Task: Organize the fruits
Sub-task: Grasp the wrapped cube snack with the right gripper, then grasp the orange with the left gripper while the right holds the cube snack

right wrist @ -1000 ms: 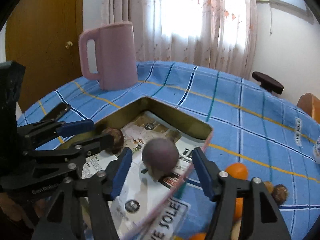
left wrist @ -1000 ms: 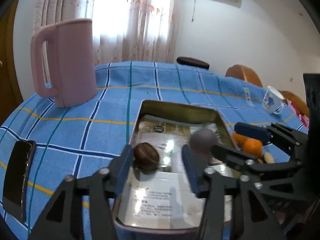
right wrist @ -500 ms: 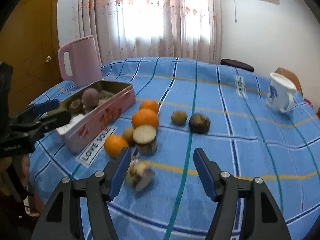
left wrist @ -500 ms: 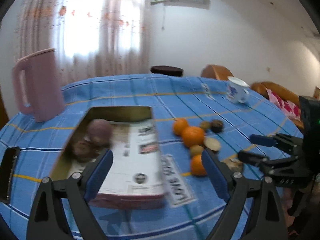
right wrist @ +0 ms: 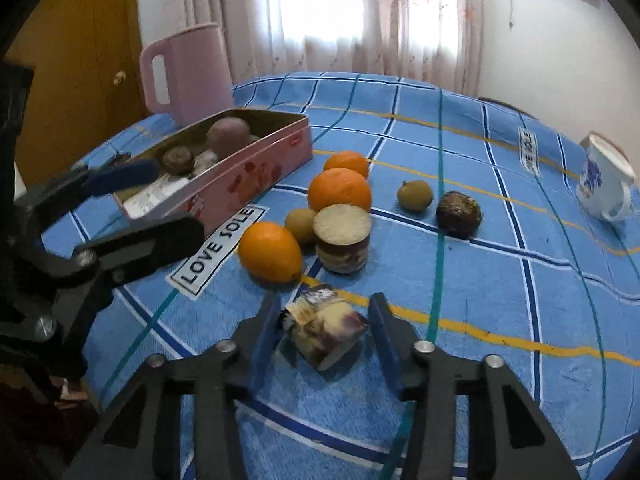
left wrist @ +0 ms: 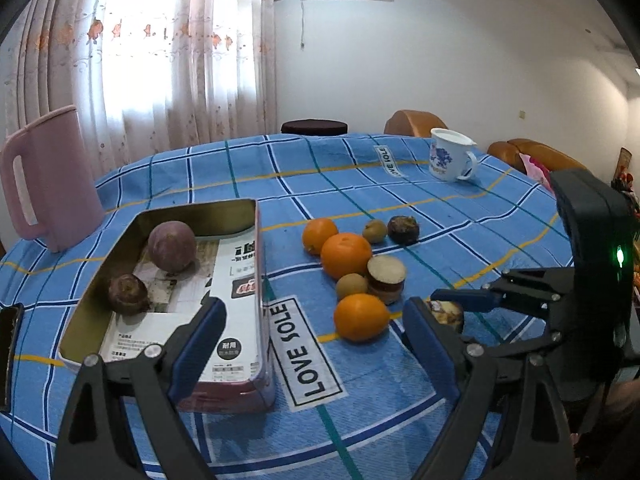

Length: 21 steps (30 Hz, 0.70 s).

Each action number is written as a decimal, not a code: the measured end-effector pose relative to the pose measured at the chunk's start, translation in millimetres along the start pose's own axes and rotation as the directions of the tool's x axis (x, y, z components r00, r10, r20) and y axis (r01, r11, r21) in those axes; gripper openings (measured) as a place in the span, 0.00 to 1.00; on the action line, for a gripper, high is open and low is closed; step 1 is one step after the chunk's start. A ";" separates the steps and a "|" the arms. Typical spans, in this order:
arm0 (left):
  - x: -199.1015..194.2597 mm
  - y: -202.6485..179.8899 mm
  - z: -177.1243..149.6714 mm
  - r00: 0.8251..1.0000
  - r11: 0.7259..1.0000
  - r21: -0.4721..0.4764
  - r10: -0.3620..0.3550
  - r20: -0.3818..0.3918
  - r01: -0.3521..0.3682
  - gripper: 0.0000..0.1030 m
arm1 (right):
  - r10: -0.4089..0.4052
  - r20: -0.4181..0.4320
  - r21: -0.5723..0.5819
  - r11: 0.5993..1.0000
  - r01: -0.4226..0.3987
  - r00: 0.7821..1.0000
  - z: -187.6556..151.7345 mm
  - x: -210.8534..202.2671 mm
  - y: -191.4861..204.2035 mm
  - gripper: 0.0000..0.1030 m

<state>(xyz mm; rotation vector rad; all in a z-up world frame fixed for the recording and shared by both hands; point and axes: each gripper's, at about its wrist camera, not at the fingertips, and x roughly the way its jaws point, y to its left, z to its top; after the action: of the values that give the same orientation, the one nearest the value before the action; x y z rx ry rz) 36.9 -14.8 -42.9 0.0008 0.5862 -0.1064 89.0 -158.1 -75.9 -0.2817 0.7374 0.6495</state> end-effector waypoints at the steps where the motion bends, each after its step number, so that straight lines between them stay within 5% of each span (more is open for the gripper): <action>1: -0.3 -0.4 0.3 1.000 1.000 0.000 -0.001 0.001 0.001 0.90 | -0.017 0.009 -0.013 1.000 0.017 1.000 -0.7 -1.3 2.9 0.44; 10: 8.1 -22.7 3.8 1.000 0.999 0.049 -0.017 -0.005 0.017 0.87 | -0.106 0.093 0.111 0.989 0.095 0.990 3.9 -19.8 -36.2 0.44; 19: 32.4 -47.9 1.3 0.996 0.994 0.096 -0.039 -0.086 0.047 0.68 | -0.137 0.108 0.177 0.977 0.117 0.985 -0.4 -22.9 -63.0 0.44; 21: 41.0 -47.2 2.0 0.991 0.994 0.088 -0.049 -0.124 0.061 0.57 | -0.132 0.106 0.171 0.979 0.113 0.986 -0.5 -22.1 -61.7 0.44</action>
<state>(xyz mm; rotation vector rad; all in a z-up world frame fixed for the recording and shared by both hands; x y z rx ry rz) 67.3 -65.9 -62.5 0.0810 0.7031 -0.1879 115.8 -215.8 -59.8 -0.1350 0.6514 0.4806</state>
